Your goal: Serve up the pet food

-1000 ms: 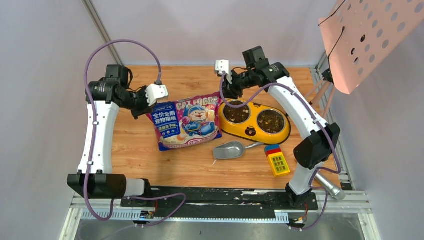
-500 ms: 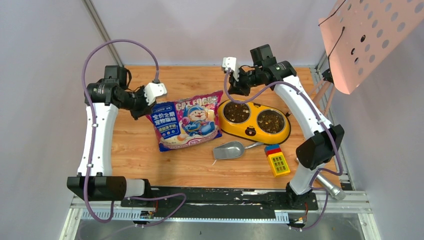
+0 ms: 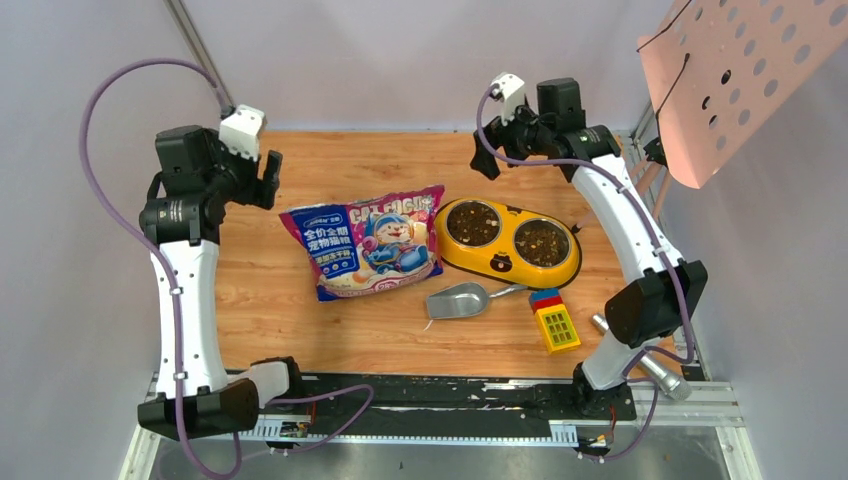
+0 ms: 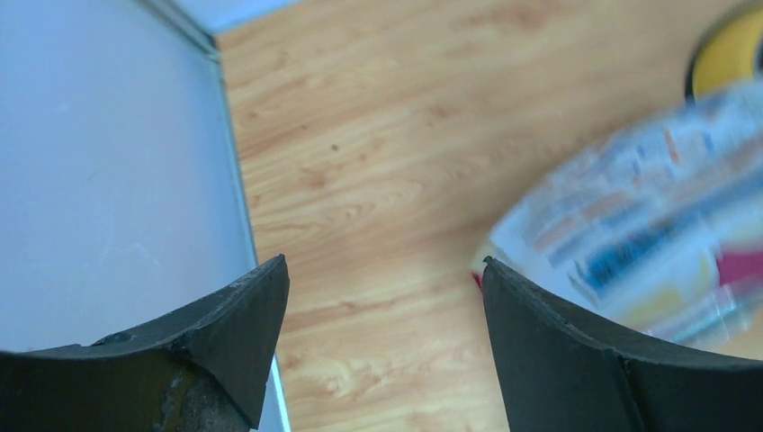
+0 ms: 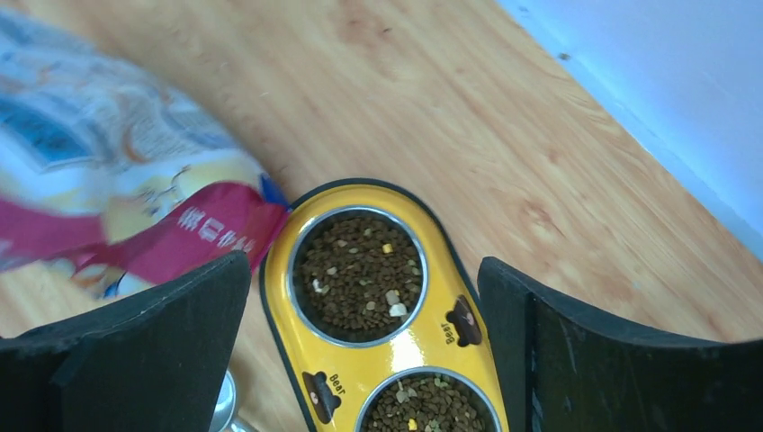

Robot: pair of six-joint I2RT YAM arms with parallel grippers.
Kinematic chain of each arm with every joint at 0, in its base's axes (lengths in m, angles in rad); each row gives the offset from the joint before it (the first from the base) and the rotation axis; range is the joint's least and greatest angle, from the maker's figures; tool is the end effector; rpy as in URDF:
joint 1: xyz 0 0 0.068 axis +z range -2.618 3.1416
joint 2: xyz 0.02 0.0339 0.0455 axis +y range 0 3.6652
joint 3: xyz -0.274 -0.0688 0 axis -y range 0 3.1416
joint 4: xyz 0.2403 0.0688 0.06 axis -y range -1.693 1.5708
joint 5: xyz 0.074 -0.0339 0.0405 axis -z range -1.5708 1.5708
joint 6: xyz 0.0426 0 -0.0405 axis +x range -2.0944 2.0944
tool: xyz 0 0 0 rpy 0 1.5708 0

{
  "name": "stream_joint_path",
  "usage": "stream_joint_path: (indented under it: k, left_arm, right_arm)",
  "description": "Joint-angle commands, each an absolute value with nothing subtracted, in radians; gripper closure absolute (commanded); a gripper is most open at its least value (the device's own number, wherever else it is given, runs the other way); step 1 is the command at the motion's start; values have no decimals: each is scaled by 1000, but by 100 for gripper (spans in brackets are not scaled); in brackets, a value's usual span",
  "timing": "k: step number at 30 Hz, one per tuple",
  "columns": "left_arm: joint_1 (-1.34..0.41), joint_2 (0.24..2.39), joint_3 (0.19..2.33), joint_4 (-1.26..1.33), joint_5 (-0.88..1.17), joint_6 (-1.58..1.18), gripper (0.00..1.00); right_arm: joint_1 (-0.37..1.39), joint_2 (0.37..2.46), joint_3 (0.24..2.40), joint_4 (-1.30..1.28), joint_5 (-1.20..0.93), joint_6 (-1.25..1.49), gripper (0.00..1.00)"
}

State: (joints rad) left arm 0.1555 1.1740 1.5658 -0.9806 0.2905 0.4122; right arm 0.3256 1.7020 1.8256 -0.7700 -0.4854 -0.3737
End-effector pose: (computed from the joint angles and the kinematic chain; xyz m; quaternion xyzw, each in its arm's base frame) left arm 0.2081 0.0203 0.4497 0.1794 0.8567 0.0081 0.4836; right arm 0.3499 0.1391 0.4070 -0.3983 0.7796 0.2046 0.4379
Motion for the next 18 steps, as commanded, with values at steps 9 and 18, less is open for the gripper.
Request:
stream_joint_path:
  k: [9,18]
  left_arm:
    - [167,1113,1457,-611,89,51,13]
    - [168,1128,1507,-597,214,46,0]
  right_arm:
    - [315,1594,1796,-573,-117,-22,0]
    - [316,1597,1870,-526,-1,-6,0]
